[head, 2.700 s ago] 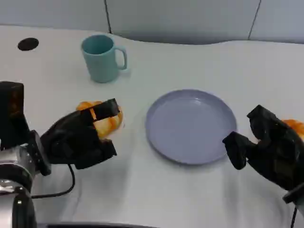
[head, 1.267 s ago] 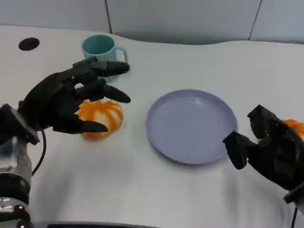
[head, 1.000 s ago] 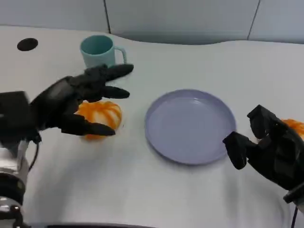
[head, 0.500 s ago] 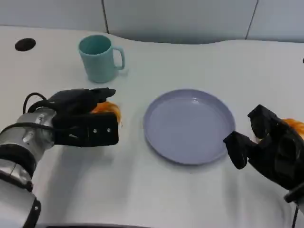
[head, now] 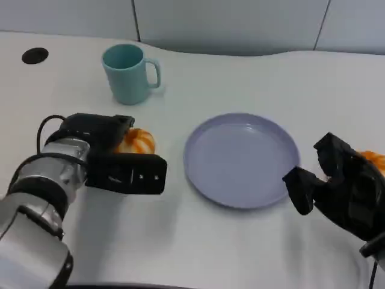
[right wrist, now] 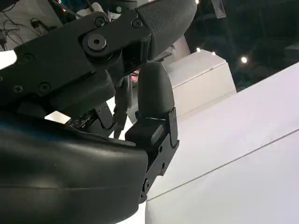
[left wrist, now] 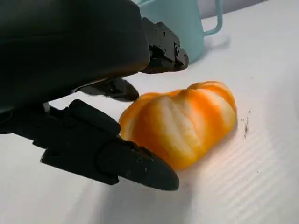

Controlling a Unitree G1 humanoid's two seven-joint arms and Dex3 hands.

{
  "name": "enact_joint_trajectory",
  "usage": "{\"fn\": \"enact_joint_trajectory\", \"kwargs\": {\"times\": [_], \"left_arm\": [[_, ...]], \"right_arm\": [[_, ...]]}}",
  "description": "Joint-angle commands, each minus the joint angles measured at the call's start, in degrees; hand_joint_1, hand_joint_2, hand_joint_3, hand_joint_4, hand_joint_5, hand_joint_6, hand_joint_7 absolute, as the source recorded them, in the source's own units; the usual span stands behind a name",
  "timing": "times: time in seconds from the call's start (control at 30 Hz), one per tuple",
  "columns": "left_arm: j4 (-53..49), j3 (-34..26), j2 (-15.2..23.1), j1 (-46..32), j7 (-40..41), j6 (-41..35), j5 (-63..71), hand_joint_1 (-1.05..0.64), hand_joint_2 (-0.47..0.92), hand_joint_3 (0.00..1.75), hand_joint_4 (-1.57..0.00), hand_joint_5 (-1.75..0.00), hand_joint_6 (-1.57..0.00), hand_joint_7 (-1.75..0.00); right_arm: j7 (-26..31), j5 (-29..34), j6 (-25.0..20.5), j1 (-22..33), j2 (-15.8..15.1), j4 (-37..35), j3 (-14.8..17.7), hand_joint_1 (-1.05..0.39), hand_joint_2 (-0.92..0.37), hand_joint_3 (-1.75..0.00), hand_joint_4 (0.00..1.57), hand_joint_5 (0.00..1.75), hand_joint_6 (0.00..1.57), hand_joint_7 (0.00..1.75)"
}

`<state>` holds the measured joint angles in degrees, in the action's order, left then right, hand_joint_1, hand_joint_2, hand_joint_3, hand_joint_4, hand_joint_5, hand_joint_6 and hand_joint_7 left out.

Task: Grasp the bread from the table and place it into the plate.

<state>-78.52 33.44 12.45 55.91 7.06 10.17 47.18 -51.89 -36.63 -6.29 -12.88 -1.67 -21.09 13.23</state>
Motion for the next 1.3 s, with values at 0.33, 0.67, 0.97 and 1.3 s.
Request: {"fn": "enact_joint_trajectory", "kwargs": {"times": [0.33,0.67,0.97,1.3], "left_arm": [[-0.89,2.45,-1.12,1.82,4.68,1.42,1.11,-0.29,0.91,0.01,-0.94,-1.03,-1.09,-0.51],[0.56,-1.57,1.50,2.63,13.10,10.30,-3.35,-0.22,0.85,0.00,-0.87,-1.55,-0.85,-1.36],[1.30,-3.68,2.63,3.51,15.98,16.39,-4.86,-0.21,0.84,0.00,-0.91,-1.66,-0.79,-1.57],[1.24,-3.60,2.64,3.54,16.02,16.44,-4.94,-0.21,0.84,0.00,-0.91,-1.65,-0.79,-1.57]], "right_arm": [[0.00,-1.39,-1.04,0.54,-0.37,1.69,0.63,-0.42,-0.84,0.00,0.86,1.75,0.69,1.71],[0.06,-1.32,-0.33,0.51,-0.17,2.33,0.69,-0.43,-0.84,-0.01,0.87,1.75,0.68,1.72],[0.14,-1.73,-0.62,0.43,-0.21,2.33,1.05,-0.44,-0.84,0.00,0.87,1.75,0.71,1.68],[0.13,-1.73,-0.62,0.43,-0.21,2.33,1.06,-0.44,-0.85,0.00,0.87,1.75,0.72,1.67]]}}
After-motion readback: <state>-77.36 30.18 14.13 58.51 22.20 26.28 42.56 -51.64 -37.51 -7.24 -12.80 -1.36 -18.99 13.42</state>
